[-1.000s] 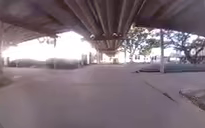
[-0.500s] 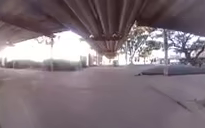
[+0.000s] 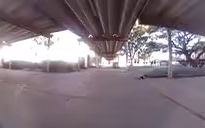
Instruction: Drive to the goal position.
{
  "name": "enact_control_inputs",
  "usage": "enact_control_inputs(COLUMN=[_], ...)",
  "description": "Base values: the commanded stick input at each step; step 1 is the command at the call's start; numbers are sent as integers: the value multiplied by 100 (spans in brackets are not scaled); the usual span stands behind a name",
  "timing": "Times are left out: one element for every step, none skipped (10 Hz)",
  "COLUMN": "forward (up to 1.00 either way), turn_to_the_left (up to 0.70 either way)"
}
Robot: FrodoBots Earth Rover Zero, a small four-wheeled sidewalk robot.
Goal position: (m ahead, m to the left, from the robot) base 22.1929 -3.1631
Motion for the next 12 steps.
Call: enact_control_inputs(forward=[85,85,85,85,85,85,85,85,85,85,85,85], turn_to_the_left=[0,0,0,0,0,0,0,0,0,0,0,0])
